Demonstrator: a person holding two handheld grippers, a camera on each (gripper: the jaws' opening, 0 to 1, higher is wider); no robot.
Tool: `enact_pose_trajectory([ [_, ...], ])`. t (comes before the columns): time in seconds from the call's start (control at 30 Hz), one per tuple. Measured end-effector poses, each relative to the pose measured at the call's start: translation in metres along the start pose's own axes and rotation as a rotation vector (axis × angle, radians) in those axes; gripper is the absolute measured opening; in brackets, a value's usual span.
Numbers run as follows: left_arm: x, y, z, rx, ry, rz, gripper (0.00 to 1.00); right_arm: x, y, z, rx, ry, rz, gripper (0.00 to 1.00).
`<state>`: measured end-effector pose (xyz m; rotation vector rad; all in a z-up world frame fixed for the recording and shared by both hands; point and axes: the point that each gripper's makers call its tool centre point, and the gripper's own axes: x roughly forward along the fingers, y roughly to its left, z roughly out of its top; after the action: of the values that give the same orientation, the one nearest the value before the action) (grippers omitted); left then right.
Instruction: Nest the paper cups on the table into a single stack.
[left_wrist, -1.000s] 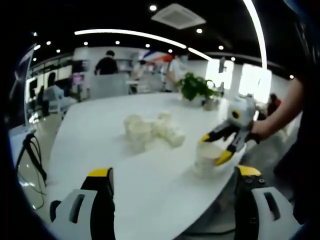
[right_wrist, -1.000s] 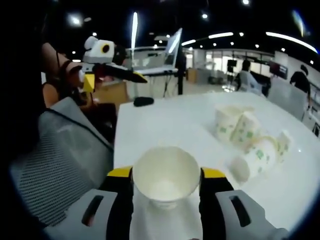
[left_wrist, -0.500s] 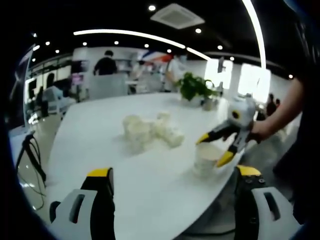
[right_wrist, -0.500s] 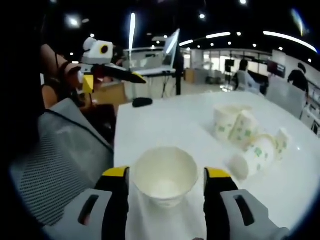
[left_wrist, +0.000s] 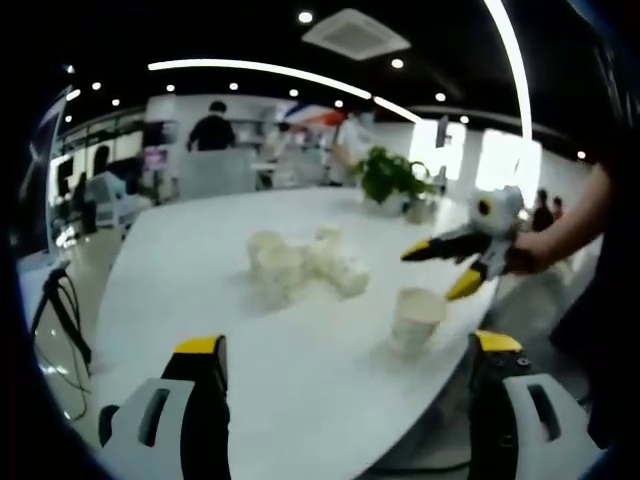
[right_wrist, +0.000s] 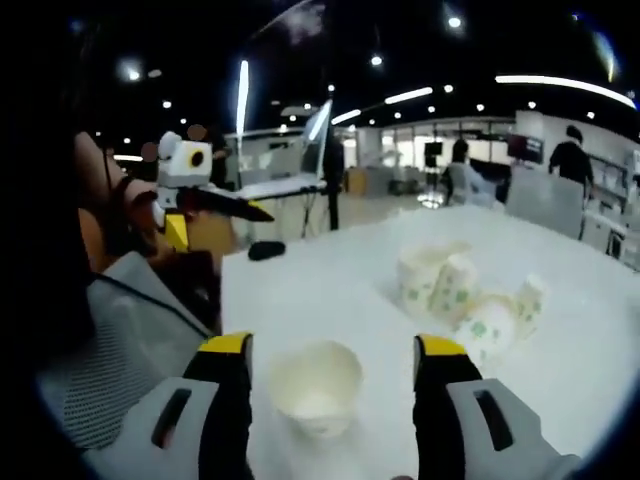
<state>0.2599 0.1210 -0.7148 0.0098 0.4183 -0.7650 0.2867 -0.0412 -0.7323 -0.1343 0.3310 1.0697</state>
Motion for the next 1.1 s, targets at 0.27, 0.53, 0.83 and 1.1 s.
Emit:
enact_pose_trajectory([
  [0.27,0.004,-0.001,0.001,0.007,0.001,-0.015,1.00,-0.021,-0.034,0.004,0.045,-0.025,-0.116,0.62],
  [0.53,0.004,-0.001,0.002,0.006,0.000,-0.014,1.00,-0.045,-0.077,-0.006,0.075,-0.008,-0.257,0.68],
  [0.83,0.006,-0.002,0.002,0.004,0.002,-0.016,1.00,-0.048,-0.083,-0.013,0.095,0.008,-0.272,0.79],
  [1.1,0.008,-0.001,0.004,0.005,0.004,-0.018,1.00,-0.041,-0.081,-0.018,0.057,0.043,-0.274,0.98],
])
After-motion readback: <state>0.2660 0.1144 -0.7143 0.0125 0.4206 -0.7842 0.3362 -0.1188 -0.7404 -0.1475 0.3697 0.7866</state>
